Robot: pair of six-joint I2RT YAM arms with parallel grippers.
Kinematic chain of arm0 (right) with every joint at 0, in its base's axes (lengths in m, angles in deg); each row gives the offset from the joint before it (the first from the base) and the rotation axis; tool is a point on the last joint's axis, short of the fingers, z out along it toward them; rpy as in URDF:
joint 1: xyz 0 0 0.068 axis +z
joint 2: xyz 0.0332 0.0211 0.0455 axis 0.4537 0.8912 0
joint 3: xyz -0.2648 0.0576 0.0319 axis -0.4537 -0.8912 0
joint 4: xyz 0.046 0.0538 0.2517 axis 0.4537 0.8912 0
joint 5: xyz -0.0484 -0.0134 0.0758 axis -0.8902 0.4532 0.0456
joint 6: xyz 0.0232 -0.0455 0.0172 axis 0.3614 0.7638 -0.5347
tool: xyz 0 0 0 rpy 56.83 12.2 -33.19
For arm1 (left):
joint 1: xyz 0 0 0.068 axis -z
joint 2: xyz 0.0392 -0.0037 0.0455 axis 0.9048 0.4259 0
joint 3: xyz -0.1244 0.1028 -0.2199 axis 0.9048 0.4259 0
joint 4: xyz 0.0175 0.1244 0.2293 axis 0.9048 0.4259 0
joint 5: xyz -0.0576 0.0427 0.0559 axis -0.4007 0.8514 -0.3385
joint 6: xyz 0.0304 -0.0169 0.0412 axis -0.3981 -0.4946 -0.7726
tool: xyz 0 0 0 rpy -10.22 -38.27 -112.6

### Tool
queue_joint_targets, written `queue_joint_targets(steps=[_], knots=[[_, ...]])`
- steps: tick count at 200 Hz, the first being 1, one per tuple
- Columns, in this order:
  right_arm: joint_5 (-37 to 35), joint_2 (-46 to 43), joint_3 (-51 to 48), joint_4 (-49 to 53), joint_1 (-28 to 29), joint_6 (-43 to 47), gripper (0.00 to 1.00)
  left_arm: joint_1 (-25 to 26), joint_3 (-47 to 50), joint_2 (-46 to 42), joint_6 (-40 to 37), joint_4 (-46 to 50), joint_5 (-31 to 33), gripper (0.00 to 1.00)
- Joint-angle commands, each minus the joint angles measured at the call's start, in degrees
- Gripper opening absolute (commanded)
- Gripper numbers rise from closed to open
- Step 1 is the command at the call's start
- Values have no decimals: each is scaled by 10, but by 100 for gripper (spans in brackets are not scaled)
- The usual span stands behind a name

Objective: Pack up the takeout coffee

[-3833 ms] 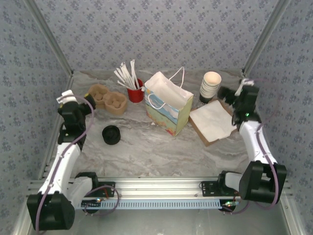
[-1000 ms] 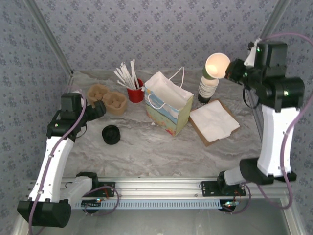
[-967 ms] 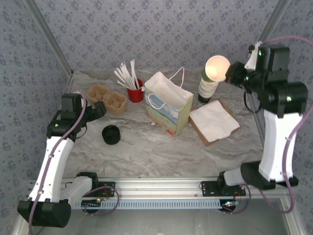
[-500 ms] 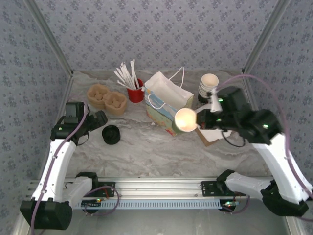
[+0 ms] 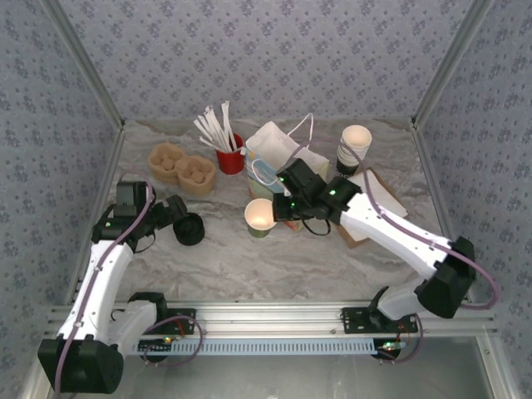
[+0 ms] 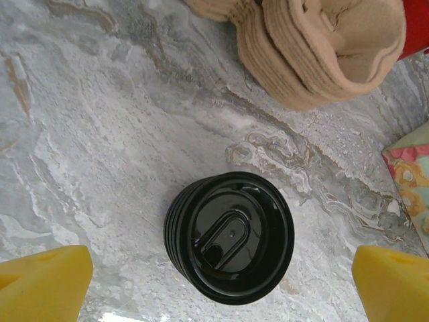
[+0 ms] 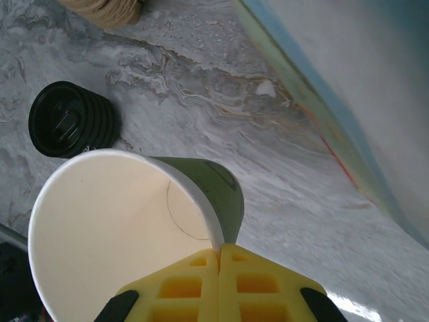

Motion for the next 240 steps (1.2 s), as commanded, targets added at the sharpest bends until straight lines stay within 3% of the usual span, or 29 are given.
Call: queue_joint_targets(steps=[1,65,113,202,240], knots=[[2,40,-3,-46,10,-13,0,-4,15,-1,21,-38,-12,99],[4,100,-8,-47,20,-24,0,-5,26,12,25,-48,-5,99],[8,124,-18,-64,-7,-9,0,-4,35,12,27,-53,-14,99],[5,121,151,46,-74,86,0,-5,30,12,28,-52,-18,99],[2,111,168,58,-98,96,0,-4,35,8,28,-51,-17,99]])
